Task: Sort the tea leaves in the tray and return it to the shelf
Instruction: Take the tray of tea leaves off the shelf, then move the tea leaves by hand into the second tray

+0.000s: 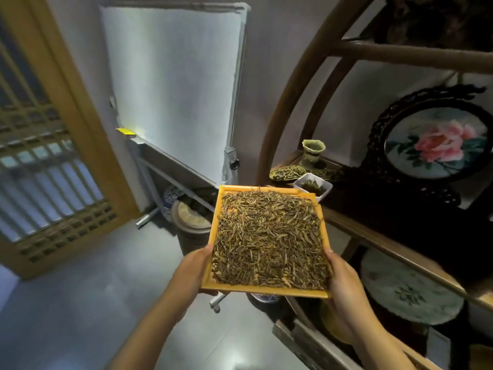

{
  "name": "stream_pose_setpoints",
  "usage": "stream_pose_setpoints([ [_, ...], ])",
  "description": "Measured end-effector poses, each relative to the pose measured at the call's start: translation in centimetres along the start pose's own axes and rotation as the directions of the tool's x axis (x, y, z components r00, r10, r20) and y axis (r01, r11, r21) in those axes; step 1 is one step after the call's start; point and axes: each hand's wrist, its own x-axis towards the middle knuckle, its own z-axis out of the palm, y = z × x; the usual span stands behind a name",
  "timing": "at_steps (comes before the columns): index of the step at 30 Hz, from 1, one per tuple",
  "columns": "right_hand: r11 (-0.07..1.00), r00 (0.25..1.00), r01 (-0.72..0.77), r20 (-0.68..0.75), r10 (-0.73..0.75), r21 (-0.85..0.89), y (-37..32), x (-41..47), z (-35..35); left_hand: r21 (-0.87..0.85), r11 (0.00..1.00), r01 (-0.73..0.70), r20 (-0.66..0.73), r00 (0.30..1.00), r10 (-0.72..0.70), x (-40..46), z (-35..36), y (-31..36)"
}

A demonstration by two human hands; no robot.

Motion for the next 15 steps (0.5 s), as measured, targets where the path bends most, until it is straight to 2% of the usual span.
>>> stream_pose_setpoints([
  [5, 0.999, 0.986, -0.013, 0.165, 0.018, -0.031, 1.7, -4.1, 6.6, -0.037, 0.999, -0.032, -0.175, 0.984, 0.025, -6.7, -7.1, -2.6],
  [9, 0.995, 0.938, -0.04, 0.339, 0.07, -0.094, 3.8, -8.1, 12.2, -0.119, 0.991, -0.055, -0.346, 0.938, 0.011, -14.1, -12.5, -4.6],
  [12, 0.99, 0.87, -0.061, 0.48, 0.116, -0.129, 5.7, -11.3, 17.1, -0.16, 0.986, -0.053, -0.502, 0.864, -0.035, -19.8, -16.3, -6.6],
  [15, 0.981, 0.744, -0.046, 0.649, 0.158, -0.187, 8.0, -14.9, 22.4, -0.209, 0.977, -0.051, -0.654, 0.75, -0.101, -25.3, -20.3, -9.2],
])
